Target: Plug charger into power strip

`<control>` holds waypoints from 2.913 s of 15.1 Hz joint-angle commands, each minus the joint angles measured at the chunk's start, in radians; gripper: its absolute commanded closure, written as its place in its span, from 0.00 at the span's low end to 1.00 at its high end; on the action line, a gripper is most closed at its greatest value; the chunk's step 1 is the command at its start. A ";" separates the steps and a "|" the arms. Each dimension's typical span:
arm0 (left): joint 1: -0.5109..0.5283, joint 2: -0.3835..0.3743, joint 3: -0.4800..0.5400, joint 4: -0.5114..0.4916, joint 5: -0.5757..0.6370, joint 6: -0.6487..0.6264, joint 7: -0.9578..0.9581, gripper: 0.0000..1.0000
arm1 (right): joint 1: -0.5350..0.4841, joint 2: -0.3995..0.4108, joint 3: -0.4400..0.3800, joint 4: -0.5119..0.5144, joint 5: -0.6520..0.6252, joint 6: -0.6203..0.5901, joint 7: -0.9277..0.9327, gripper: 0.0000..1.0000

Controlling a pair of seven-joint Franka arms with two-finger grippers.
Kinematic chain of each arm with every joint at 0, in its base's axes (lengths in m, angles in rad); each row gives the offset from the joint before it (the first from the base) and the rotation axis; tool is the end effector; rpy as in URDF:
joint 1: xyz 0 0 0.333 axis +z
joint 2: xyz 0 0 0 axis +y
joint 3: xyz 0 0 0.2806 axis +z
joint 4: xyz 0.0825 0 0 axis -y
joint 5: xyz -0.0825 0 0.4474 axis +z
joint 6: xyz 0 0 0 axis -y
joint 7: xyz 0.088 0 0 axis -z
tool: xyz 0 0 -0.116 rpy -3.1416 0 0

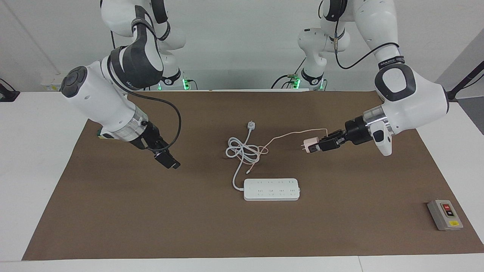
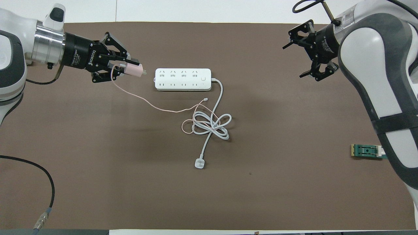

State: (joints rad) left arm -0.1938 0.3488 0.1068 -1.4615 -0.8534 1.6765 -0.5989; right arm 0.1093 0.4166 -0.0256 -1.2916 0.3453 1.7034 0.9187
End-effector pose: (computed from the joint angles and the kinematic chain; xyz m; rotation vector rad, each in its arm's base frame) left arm 0.6968 -0.1499 0.4494 2.2520 0.7739 -0.4873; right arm 0.7259 0.0990 0.4660 -2.5729 1.2108 0.2347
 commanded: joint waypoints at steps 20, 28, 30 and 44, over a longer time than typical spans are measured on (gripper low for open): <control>-0.217 -0.077 0.005 0.044 0.558 0.069 -0.607 1.00 | -0.092 -0.483 0.010 -0.370 -0.342 -0.212 -1.091 0.00; -0.230 0.005 0.007 0.047 0.606 0.166 -0.844 1.00 | -0.118 -0.478 0.012 -0.364 -0.350 -0.199 -1.075 0.00; -0.248 0.042 0.008 0.052 0.605 0.193 -0.872 1.00 | -0.117 -0.476 0.012 -0.357 -0.361 -0.200 -1.078 0.00; -0.214 0.071 0.059 0.102 0.603 0.138 -0.996 1.00 | -0.115 -0.498 0.020 -0.354 -0.385 -0.205 -1.060 0.00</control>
State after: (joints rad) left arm -0.4228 0.3929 0.1640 -1.3590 -0.2649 1.7775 -1.5734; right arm 0.0072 -0.0653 -0.0203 -1.6312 -0.0246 1.4892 -0.1441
